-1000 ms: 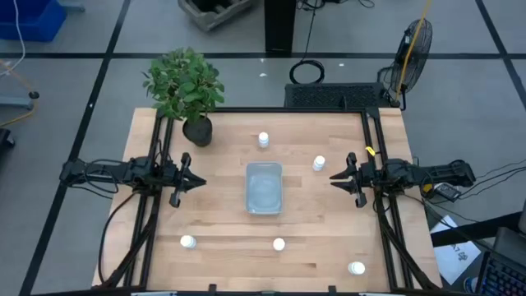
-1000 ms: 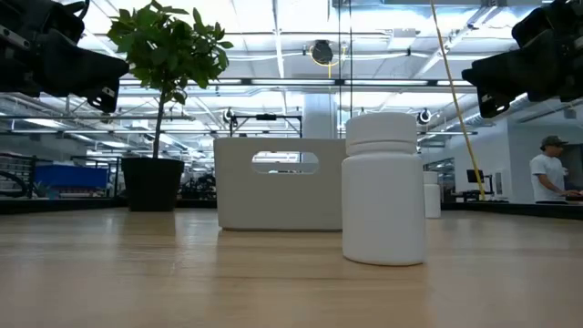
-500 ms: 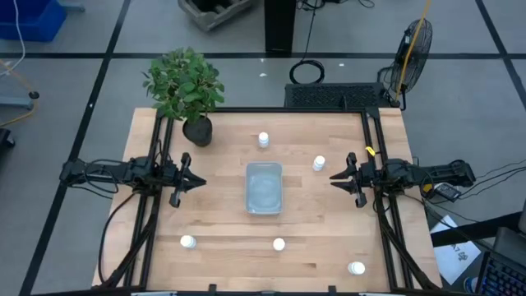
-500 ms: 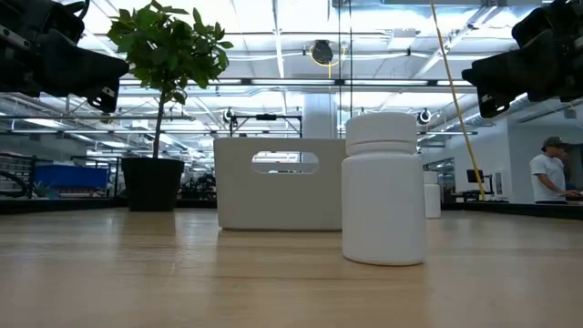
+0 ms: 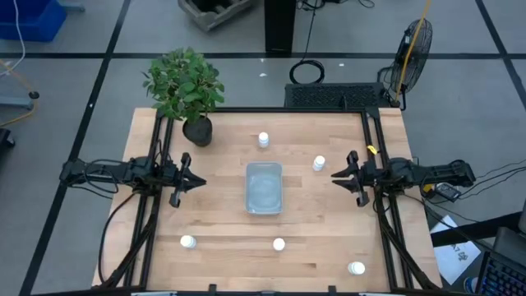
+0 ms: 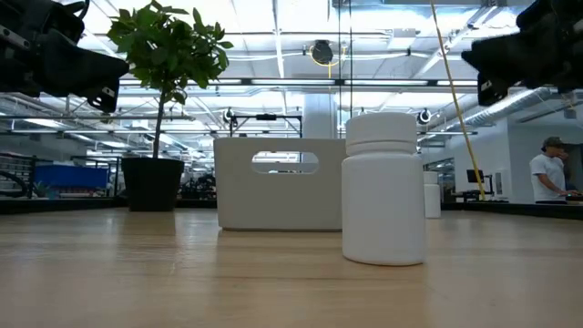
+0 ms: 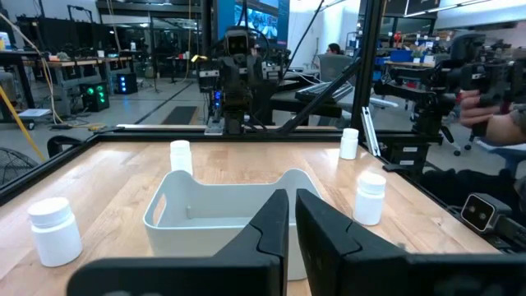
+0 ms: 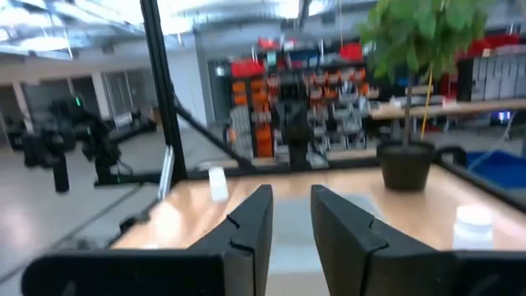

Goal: Pick and place pill bottles into a basket
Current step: Put the white medicine bottle into the gray bin

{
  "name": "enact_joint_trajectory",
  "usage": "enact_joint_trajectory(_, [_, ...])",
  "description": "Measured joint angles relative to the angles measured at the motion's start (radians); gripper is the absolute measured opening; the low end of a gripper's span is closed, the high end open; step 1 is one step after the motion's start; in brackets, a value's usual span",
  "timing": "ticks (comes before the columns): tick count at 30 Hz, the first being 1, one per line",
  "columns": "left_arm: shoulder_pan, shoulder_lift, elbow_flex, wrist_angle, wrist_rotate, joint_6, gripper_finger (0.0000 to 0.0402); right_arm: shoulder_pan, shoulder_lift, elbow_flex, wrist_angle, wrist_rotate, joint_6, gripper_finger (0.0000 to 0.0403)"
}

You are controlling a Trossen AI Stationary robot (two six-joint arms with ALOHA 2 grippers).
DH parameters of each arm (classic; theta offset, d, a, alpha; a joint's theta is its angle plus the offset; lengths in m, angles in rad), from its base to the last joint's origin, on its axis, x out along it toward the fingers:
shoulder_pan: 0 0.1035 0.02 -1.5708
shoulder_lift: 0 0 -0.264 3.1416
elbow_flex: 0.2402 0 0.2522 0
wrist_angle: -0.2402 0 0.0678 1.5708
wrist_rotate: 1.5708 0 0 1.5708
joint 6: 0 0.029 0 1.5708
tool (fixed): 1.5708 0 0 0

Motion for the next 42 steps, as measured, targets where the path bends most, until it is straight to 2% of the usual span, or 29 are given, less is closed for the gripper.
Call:
enact_joint_trajectory(8, [0.000, 0.000, 0.000, 0.000, 0.000, 0.000, 0.0031, 0.011, 0.006, 0.000, 0.122, 0.009, 0.115, 0.0078])
enact_joint_trajectory(11, [0.000, 0.000, 0.000, 0.000, 0.000, 0.000, 0.0031, 0.010, 0.018, 0.000, 0.150, 0.187, 0.125, 0.0077])
enact_joint_trajectory(13, [0.000, 0.000, 0.000, 0.000, 0.000, 0.000, 0.0031, 0.010, 0.023, 0.000, 0.182, 0.282, 0.198, 0.0077])
enact_joint_trajectory(15, [0.000, 0.000, 0.000, 0.000, 0.000, 0.000, 0.0031, 0.010, 0.029, 0.000, 0.181, 0.270, 0.212, 0.0077])
enact_joint_trajectory(19, [0.000, 0.000, 0.000, 0.000, 0.000, 0.000, 0.0031, 0.017, 0.056, 0.000, 0.201, 0.139, 0.170, 0.0072])
enact_joint_trajectory(24, [0.000, 0.000, 0.000, 0.000, 0.000, 0.000, 0.0031, 0.051, 0.161, 0.001, 0.215, 0.161, 0.113, 0.0013])
enact_joint_trajectory(28, [0.000, 0.000, 0.000, 0.000, 0.000, 0.000, 0.0031, 0.053, 0.280, 0.029, 0.250, 0.157, 0.104, 0.0006])
enact_joint_trajectory(32, [0.000, 0.000, 0.000, 0.000, 0.000, 0.000, 0.0031, 0.054, 0.417, 0.164, 0.182, 0.128, 0.079, 0.0002])
enact_joint_trajectory(35, [0.000, 0.000, 0.000, 0.000, 0.000, 0.000, 0.0031, 0.049, 0.532, 0.314, -0.006, 0.138, 0.071, 0.0007])
enact_joint_trajectory(37, [0.000, 0.000, 0.000, 0.001, 0.000, 0.000, 0.0031, 0.048, 0.611, 0.407, -0.134, 0.182, 0.060, 0.0013])
enact_joint_trajectory(42, [0.000, 0.000, 0.000, 0.001, 0.000, 0.000, 0.0031, 0.031, 0.774, 0.616, -0.343, 0.236, 0.036, 0.0063])
